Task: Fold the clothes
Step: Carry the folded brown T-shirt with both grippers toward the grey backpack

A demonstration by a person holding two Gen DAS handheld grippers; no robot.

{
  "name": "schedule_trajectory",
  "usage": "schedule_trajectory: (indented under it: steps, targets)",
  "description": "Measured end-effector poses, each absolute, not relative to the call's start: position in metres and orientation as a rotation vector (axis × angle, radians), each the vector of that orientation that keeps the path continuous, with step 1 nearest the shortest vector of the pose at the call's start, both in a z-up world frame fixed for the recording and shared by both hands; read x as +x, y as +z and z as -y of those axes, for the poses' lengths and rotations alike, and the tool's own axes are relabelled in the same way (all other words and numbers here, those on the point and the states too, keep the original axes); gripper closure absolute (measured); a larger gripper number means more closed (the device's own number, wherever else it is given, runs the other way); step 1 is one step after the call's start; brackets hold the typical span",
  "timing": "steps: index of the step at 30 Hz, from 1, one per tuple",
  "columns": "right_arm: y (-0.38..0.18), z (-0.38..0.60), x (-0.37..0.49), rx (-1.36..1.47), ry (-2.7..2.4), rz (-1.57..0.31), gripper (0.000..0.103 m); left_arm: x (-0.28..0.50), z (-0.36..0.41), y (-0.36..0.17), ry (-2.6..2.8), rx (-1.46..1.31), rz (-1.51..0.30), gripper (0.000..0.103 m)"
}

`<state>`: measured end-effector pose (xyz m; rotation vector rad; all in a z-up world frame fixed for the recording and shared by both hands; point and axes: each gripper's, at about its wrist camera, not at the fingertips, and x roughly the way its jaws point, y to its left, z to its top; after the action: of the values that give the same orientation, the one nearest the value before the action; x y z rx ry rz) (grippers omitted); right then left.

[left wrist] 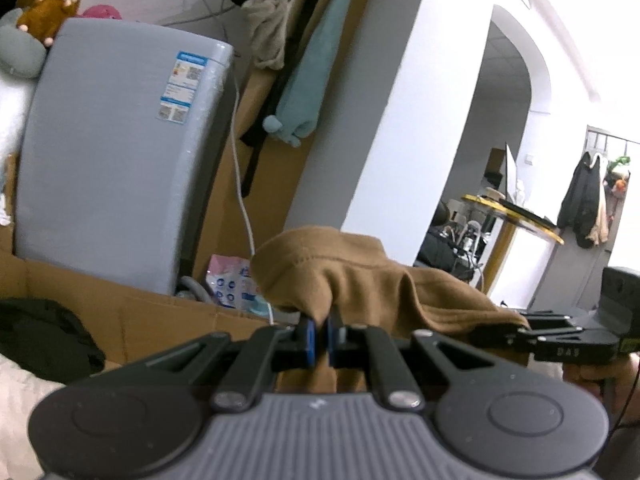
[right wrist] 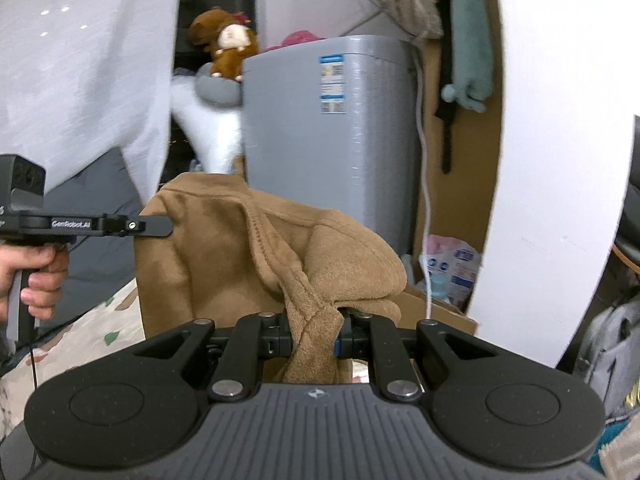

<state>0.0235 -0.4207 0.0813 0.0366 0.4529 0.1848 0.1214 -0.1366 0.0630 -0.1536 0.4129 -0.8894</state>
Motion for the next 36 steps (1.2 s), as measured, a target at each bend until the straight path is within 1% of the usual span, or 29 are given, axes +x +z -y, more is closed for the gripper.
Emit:
schedule_trajectory:
  steps: [8,17,28,36]
  targets:
    - [0.065,0.46,0.012,0.069,0.118,-0.469,0.087,0.131,0.171,0.041,-0.967,-0.158,-0.438,0.097]
    - [0.048,0.497,-0.004,0.039,0.008,-0.486,0.087,0.147,0.239,0.013,-1.118,-0.095,-0.459,0.097]
    - [0.024,0.555,-0.033,0.031,-0.118,-0.509,0.087,0.146,0.313,-0.022,-1.259,-0.116,-0.483,0.097]
    - [0.005,0.589,-0.024,0.042,-0.166,-0.57,0.087,0.153,0.34,-0.039,-1.284,-0.087,-0.492,0.097]
